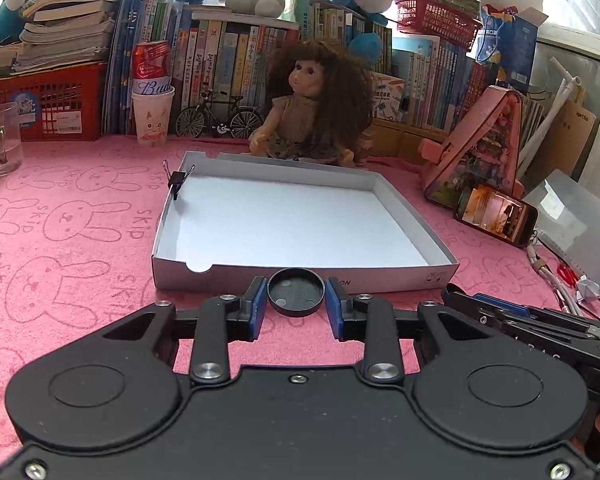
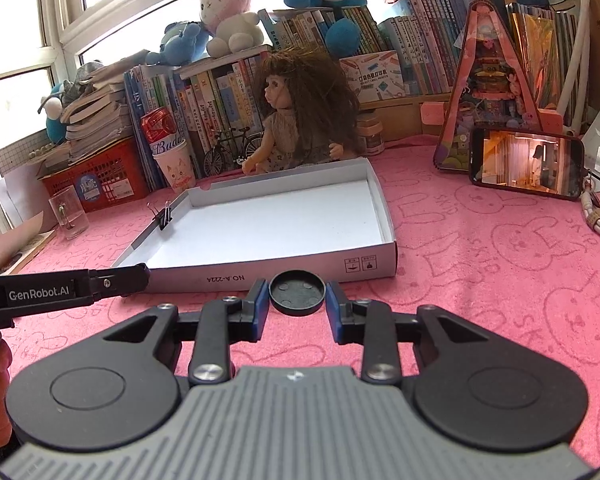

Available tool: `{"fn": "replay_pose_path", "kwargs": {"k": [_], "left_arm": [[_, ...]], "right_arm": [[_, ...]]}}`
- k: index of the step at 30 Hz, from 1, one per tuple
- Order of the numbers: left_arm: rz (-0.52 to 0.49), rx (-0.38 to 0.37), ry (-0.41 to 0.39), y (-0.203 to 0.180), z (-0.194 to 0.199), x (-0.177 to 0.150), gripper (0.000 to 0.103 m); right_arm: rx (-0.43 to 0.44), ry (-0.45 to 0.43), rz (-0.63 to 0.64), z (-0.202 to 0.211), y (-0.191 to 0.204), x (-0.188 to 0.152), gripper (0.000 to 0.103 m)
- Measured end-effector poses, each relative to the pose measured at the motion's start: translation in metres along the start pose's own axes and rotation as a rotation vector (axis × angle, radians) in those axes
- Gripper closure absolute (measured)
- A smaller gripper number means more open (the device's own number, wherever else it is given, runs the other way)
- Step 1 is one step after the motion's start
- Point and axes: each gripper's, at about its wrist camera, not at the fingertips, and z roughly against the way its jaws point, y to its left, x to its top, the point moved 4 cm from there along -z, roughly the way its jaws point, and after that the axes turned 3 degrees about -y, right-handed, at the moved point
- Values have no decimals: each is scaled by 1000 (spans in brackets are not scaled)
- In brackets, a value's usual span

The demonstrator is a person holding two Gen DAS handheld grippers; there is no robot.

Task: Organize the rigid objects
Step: 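Carry the black lid in the left gripper into the white tray while the right gripper carries its lid, then open the left gripper to drop its lid in the tray while the right gripper releases its lid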

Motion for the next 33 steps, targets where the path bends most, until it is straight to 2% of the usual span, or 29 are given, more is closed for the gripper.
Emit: {"fn": "replay_pose_path", "kwargs": {"k": [8, 15, 20, 24, 33], "left_arm": [[25, -28, 24, 6, -37, 29, 73], [80, -56, 129, 19, -88, 49, 73], [81, -35, 180, 23, -118, 49, 73], [95, -15, 211, 27, -135, 45, 73], [67, 33, 231, 28, -149, 40, 73]], "right_arm": [[9, 15, 40, -26, -1, 23, 67], [23, 69, 33, -63, -8, 45, 67], [38, 129, -12, -90, -14, 50, 67], [30, 157, -1, -106, -14, 48, 67], [-2, 222, 38, -130, -11, 41, 67]]}}
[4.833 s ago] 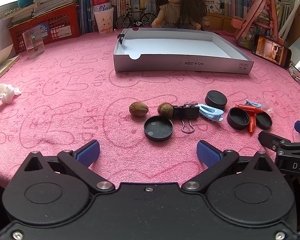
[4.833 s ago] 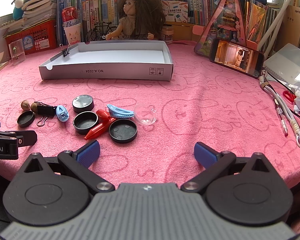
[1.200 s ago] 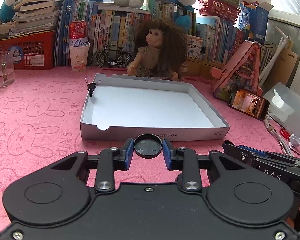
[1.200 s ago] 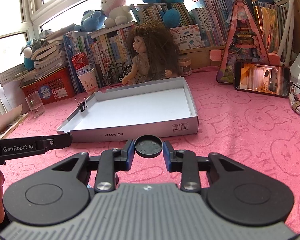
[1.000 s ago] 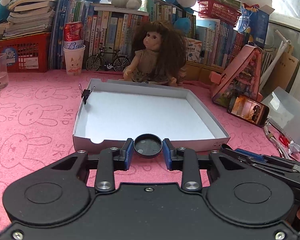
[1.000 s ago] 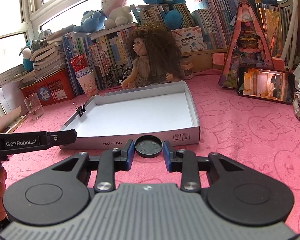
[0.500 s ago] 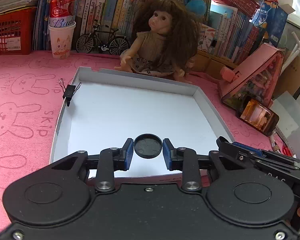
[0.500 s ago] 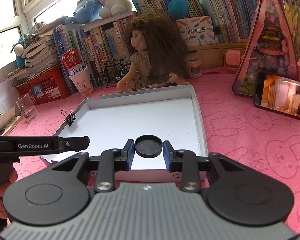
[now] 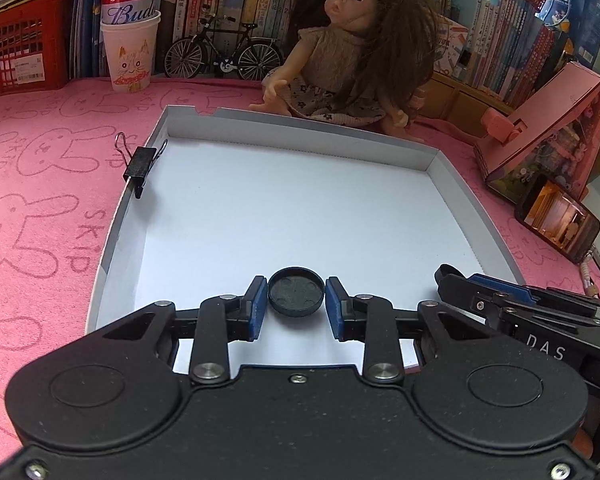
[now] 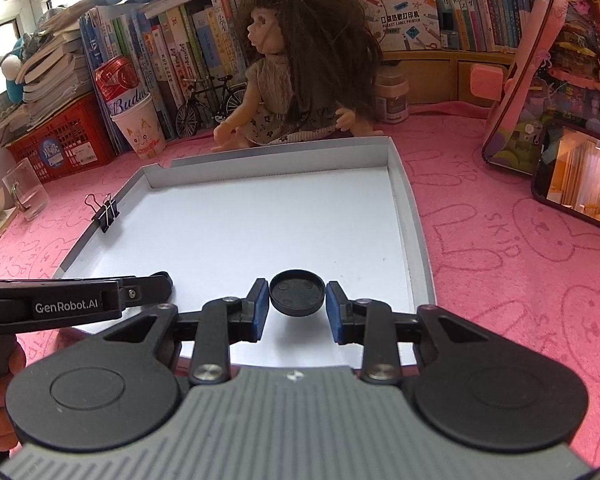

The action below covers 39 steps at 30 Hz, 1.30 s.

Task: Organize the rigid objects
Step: 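Open the left gripper to drop its lid in the tray while the right gripper releases its lid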

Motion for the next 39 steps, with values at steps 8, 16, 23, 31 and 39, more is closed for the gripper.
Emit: {"fn": "replay_pose_path", "kwargs": {"k": [8, 16, 23, 31, 39], "left_arm": [[-34, 17, -13, -5, -1, -2, 73], [-45, -2, -70, -7, 16, -1, 54], [-49, -5, -149, -6, 46, -4, 25], [-57, -28, -177, -4, 77, -20, 16], [-128, -20, -221, -6, 104, -47, 10]], "right_arm": [[-16, 34, 7, -9, 0, -3, 67], [4, 11, -9, -2, -2, -3, 40], [3, -38, 0, 19, -3, -3, 22], [1, -112, 22, 52, -2, -8, 10], [20, -185, 14, 82, -1, -23, 0]]}}
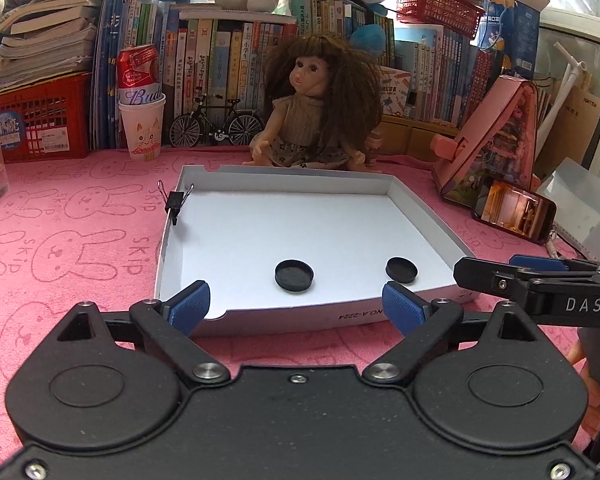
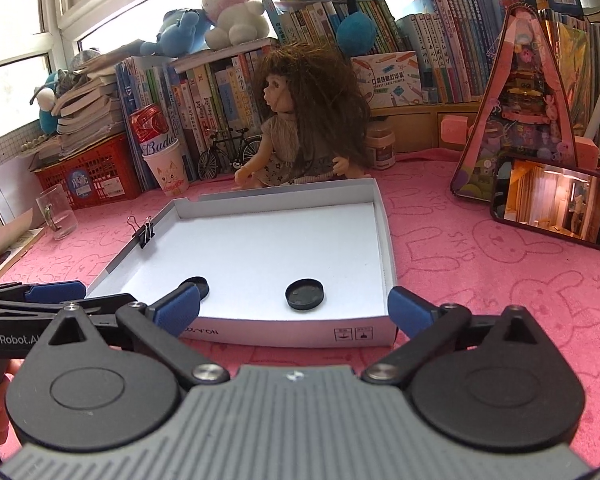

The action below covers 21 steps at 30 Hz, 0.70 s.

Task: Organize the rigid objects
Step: 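Open the left gripper to drop its lid in the tray while the right gripper releases its lid, then move both grippers back toward the walnuts and the clear plastic dish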

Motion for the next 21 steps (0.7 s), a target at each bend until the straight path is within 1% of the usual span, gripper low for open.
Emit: {"fn": "replay_pose_path", "kwargs": {"k": [3, 7, 14, 17, 21], "left_arm": [[-6, -1, -15, -1, 11, -7, 10], [-8, -24, -44, -3, 25, -19, 9], [-110, -28, -101, -16, 46, -42, 9], [-129, -33, -106, -22, 52, -50, 9], [-121, -40, -110, -22, 58, -59, 9]], "right_arm": [[-2, -11, 1, 8, 1, -7, 0], [-17, -36, 25, 21, 4, -17, 0], [-25, -71, 44, 38, 6, -36, 0], [-31, -73, 50, 42, 7, -46, 0], [-41, -77, 67, 50, 8, -56, 0]]}}
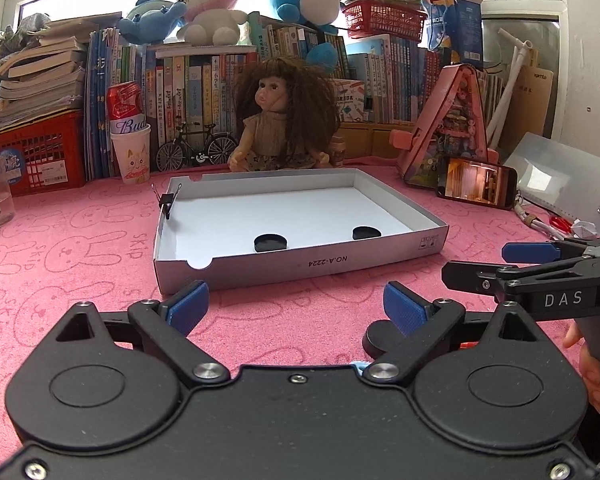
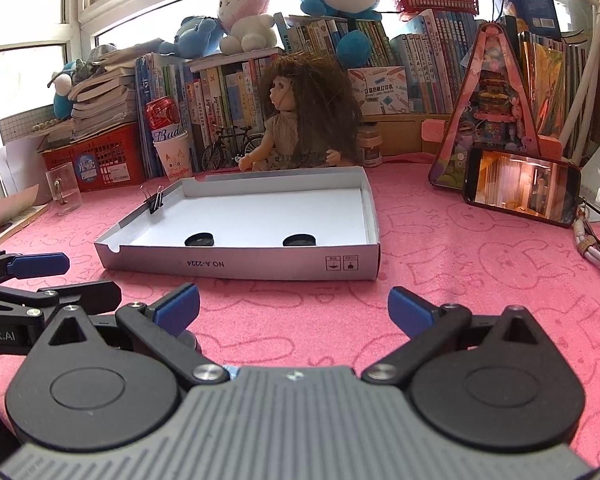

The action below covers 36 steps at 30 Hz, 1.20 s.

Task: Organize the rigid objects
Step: 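Move both grippers back toward the walnuts and the clear plastic dish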

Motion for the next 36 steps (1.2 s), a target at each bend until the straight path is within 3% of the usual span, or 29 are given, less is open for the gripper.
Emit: {"fn": "replay_pose_path", "kwargs": {"k": [10, 17, 25, 29, 36], "left_arm": [[9, 21, -3, 6, 14, -21, 12], [39, 21, -4, 14, 26, -32, 20], [47, 24, -20, 20, 39, -38, 34], [70, 52, -30, 26, 42, -37, 48], [98, 69, -30, 38, 46, -35, 54]], "right_arm": [[10, -26, -15, 17, -6, -25, 0], [1, -47, 25, 30, -4, -36, 0], [-2, -52, -9, 38, -11, -45, 13], [-26, -76, -12, 42, -13, -44, 21], [-60, -71, 6, 40, -18, -44, 38]]}}
